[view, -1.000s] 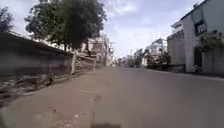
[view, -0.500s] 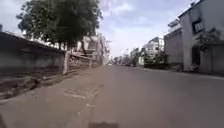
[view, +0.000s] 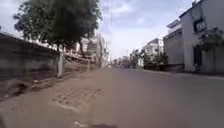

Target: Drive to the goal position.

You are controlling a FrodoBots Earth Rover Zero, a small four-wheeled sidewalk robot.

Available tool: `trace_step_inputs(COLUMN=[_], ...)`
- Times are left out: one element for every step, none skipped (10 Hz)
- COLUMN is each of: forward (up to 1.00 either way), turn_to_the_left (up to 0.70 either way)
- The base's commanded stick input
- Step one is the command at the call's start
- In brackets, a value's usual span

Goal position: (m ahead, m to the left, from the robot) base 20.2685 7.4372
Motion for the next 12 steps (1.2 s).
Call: trace_step_inputs(forward=[1.00,1.00,1.00,1.00,1.00,1.00,1.00,1.00,1.00,1.00,1.00,1.00], turn_to_the_left=[0.06,0.06,0.06,0.06,0.06,0.06,0.06,0.06,0.06,0.06,0.06,0.06])
